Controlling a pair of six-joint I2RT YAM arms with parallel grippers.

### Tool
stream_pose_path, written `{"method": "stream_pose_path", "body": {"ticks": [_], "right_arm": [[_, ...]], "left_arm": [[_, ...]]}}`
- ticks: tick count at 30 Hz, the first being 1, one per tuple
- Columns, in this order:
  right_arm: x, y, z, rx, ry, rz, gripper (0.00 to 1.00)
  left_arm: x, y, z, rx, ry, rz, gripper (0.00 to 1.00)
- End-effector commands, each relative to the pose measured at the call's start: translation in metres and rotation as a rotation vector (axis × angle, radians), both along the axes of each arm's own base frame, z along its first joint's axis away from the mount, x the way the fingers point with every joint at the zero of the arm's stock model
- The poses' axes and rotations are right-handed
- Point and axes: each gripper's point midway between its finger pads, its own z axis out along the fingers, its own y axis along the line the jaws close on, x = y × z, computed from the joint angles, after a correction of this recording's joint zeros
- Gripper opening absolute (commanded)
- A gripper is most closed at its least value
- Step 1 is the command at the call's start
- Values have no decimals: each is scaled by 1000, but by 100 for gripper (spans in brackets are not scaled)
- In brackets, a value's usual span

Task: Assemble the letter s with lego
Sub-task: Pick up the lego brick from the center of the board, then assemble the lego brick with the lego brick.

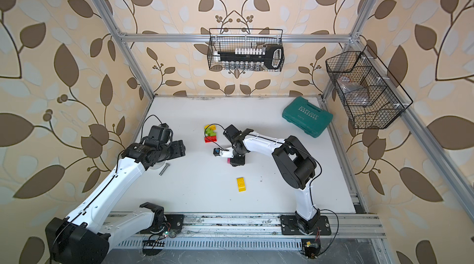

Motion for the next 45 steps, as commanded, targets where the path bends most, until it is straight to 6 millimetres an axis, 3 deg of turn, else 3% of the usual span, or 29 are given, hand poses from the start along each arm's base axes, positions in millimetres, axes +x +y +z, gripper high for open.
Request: {"method": "stream_pose_path", "body": {"ticks": [1, 11, 16, 18, 21, 25, 31, 45], "right_arm": [[-3, 0, -4, 5, 32, 2, 36], [0, 2, 7, 16, 19, -4, 19], [5, 1, 61, 51, -15, 2, 13], [15, -8, 81, 56, -9, -11, 13], [24, -16, 97, 33, 12, 20, 13], [39, -19, 96, 13, 34, 46, 12], [56, -21, 77, 0, 72, 49, 11], [66, -18, 52, 16, 105, 39, 11]], "left_arm": [[-2, 7, 1, 26, -3, 10, 78], [-2, 8, 1, 27, -4, 11, 78], [-2, 7, 2, 24, -5, 10, 78], [-3, 7, 1, 23, -4, 11, 78], [-2, 7, 1, 22, -6, 13, 78], [-3, 7, 0, 22, -2, 14, 78], [-3, 8, 0, 26, 1, 15, 78], [-3, 7, -1, 24, 2, 12, 78]]}}
